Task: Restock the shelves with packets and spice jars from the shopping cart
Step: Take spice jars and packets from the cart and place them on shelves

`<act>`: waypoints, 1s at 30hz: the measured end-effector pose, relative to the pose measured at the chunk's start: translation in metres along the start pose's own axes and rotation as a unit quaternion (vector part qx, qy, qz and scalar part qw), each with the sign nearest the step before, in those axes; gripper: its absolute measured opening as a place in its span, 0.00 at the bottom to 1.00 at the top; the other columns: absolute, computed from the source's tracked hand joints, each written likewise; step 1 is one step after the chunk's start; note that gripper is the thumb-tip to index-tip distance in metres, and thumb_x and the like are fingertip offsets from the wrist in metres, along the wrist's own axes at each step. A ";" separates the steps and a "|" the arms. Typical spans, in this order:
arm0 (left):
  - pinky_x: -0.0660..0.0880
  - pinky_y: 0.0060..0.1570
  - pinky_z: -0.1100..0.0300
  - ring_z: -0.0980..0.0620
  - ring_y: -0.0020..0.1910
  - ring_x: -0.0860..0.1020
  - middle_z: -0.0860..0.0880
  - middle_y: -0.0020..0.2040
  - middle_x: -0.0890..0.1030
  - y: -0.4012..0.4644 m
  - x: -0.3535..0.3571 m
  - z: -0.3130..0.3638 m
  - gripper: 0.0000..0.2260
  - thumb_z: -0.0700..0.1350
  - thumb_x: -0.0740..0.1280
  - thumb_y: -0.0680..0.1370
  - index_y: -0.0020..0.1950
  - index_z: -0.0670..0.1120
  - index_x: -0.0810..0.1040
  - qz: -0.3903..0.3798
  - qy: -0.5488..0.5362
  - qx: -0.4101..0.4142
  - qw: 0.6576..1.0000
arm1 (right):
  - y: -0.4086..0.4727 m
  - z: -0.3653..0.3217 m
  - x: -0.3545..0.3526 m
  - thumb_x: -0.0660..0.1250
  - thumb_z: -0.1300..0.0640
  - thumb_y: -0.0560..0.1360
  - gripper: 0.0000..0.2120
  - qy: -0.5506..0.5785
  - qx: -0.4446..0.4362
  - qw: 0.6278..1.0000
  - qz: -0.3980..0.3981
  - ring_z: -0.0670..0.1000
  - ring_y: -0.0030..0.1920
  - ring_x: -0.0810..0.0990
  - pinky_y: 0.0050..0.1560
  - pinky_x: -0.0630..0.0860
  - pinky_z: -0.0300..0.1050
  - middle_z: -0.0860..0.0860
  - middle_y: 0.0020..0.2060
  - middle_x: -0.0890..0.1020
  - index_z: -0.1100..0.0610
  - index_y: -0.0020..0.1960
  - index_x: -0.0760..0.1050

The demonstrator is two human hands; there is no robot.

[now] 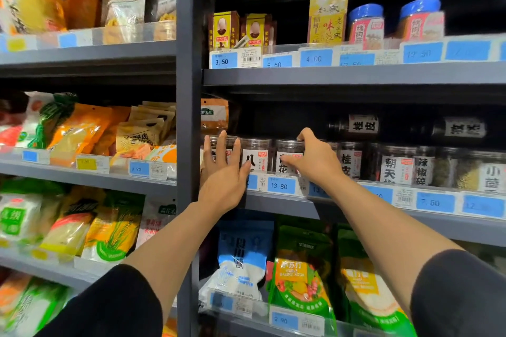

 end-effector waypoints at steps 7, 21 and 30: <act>0.40 0.75 0.46 0.43 0.75 0.29 0.49 0.78 0.32 0.001 0.006 -0.005 0.27 0.57 0.47 0.83 0.80 0.50 0.46 -0.020 -0.001 0.003 1.000 | -0.008 -0.002 -0.004 0.70 0.43 0.72 0.20 0.014 0.000 1.000 0.016 0.54 0.44 0.79 0.42 0.79 0.54 0.49 0.43 0.80 0.48 0.55 0.64; 0.44 0.74 0.37 0.48 0.76 0.32 0.51 0.79 0.35 -0.041 0.011 0.014 0.28 0.56 0.52 0.83 0.78 0.57 0.39 -0.067 -0.064 0.002 0.996 | -0.057 -0.015 -0.026 0.68 0.44 0.74 0.32 -0.017 -0.048 0.995 0.085 0.55 0.58 0.76 0.48 0.72 0.48 0.54 0.59 0.76 0.52 0.73 0.59; 0.46 0.74 0.65 0.48 0.78 0.52 0.49 0.78 0.59 -0.207 -0.060 -0.036 0.26 0.53 0.58 0.81 0.78 0.47 0.60 0.119 -0.081 -0.026 0.989 | -0.179 -0.092 0.058 0.68 0.48 0.74 0.16 0.257 -0.232 0.938 0.021 0.52 0.47 0.80 0.45 0.79 0.52 0.51 0.46 0.80 0.56 0.57 0.74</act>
Point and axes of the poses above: each hand's wrist, its own y-axis towards the middle knuckle, its own x-axis out of the palm, z = x × y, the point moved 7 cm from there along y, towards the middle knuckle
